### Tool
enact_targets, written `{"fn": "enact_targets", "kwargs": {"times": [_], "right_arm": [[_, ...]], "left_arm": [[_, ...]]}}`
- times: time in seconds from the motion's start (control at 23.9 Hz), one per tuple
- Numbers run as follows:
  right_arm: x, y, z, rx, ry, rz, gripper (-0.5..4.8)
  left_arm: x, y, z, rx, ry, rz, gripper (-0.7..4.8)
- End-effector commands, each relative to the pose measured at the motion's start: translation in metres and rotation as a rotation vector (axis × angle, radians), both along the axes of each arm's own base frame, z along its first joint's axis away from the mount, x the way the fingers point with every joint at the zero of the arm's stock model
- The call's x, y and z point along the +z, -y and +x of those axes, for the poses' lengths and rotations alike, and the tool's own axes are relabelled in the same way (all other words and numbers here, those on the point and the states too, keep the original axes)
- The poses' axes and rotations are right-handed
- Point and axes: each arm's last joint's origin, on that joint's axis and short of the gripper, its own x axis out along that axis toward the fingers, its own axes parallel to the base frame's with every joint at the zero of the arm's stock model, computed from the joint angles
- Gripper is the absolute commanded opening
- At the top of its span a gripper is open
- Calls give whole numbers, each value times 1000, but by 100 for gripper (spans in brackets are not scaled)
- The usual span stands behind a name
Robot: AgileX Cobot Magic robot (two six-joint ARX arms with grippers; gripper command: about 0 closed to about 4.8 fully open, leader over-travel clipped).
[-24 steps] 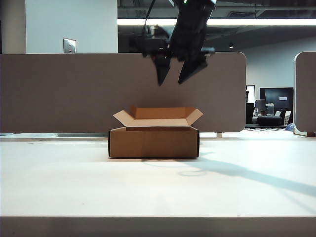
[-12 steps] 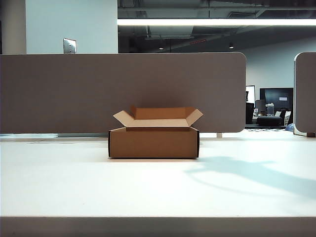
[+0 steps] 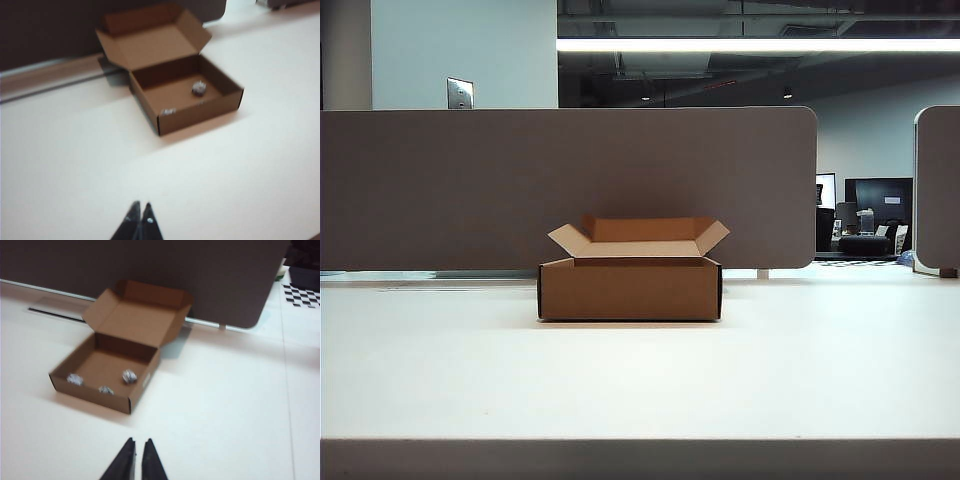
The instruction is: Pick up all the paper balls on the table and put them in the paper box.
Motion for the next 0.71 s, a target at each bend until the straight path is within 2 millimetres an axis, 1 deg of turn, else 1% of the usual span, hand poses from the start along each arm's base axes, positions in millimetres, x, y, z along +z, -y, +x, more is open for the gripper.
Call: {"fn": "enact_targets", "kwargs": {"times": [0.04, 0.21, 0.29, 0.33, 0.38, 0.46, 0.5, 0.54, 0.59, 0.63, 0.71], "right_arm": [[-28, 8, -11, -41, -1, -24, 41], [-51, 12, -19, -21, 0, -16, 41], [-67, 13, -17, -100, 76, -3, 41], [-77, 13, -16, -123, 123, 22, 41], [-92, 12, -14, -110, 177, 61, 40], [-108, 10, -12, -97, 216, 89, 40], [-124, 8, -9, -100, 238, 102, 38], [-133, 7, -7, -100, 249, 108, 19], [-148, 6, -5, -96, 254, 100, -4], [-164, 5, -4, -73, 254, 79, -4], [-176, 5, -6, -55, 251, 68, -4]], "left_arm": [[-26, 4, 12, 7, -51, 15, -5], [-43, 7, 24, 50, -21, -27, -5], [-56, 9, 33, 55, 39, -47, -5], [-63, 10, 36, 55, 58, -54, -5], [-72, 12, 39, 46, 72, -62, -6], [-82, 14, 42, 22, 88, -74, -5], [-91, 15, 45, 3, 108, -88, -6], [-97, 16, 46, -5, 119, -97, -5], [-106, 16, 46, -13, 131, -116, -5], [-114, 16, 45, -7, 144, -152, -5], [-120, 15, 42, -7, 175, -169, -5]]}}
